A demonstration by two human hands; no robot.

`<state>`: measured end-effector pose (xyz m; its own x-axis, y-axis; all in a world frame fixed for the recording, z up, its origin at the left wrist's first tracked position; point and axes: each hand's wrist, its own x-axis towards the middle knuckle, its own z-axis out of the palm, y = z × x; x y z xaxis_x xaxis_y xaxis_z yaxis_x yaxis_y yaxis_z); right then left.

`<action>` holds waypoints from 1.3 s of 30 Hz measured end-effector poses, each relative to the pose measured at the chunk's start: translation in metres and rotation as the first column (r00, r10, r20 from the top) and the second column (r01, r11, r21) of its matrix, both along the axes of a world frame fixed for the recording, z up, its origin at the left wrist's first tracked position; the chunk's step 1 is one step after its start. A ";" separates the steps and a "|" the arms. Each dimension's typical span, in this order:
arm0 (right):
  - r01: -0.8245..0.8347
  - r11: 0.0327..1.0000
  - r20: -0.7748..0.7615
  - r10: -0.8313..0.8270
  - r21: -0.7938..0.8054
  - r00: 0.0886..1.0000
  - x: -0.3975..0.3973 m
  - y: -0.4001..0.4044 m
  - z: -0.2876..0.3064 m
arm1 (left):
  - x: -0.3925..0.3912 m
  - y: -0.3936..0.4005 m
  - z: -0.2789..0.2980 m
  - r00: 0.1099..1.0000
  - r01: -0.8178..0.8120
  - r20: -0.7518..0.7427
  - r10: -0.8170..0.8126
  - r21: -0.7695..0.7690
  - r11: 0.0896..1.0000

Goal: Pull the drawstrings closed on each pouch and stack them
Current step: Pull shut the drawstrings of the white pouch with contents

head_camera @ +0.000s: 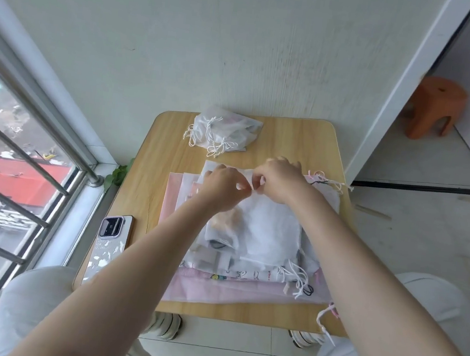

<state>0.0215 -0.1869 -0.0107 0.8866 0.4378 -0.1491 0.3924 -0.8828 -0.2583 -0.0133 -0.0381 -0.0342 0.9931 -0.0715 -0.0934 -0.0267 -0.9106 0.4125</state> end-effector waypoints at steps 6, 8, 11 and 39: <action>0.215 0.976 0.055 -0.213 -0.022 0.975 -0.001 -0.011 0.004 | -0.005 0.007 0.012 0.966 -0.247 -0.068 0.248 0.034 0.969; 0.264 0.961 -0.060 -0.270 -0.087 0.961 -0.001 -0.013 0.005 | -0.008 0.014 0.015 0.943 -0.300 -0.146 0.298 0.008 0.954; 0.267 0.958 -0.172 -0.282 -0.105 0.944 -0.003 -0.006 0.001 | -0.018 0.028 0.019 0.921 -0.289 -0.257 0.293 0.053 0.956; 0.228 0.908 -0.263 -0.138 0.350 0.955 -0.033 0.051 -0.034 | -0.057 0.090 -0.026 0.711 -0.653 -0.572 0.410 -0.753 0.082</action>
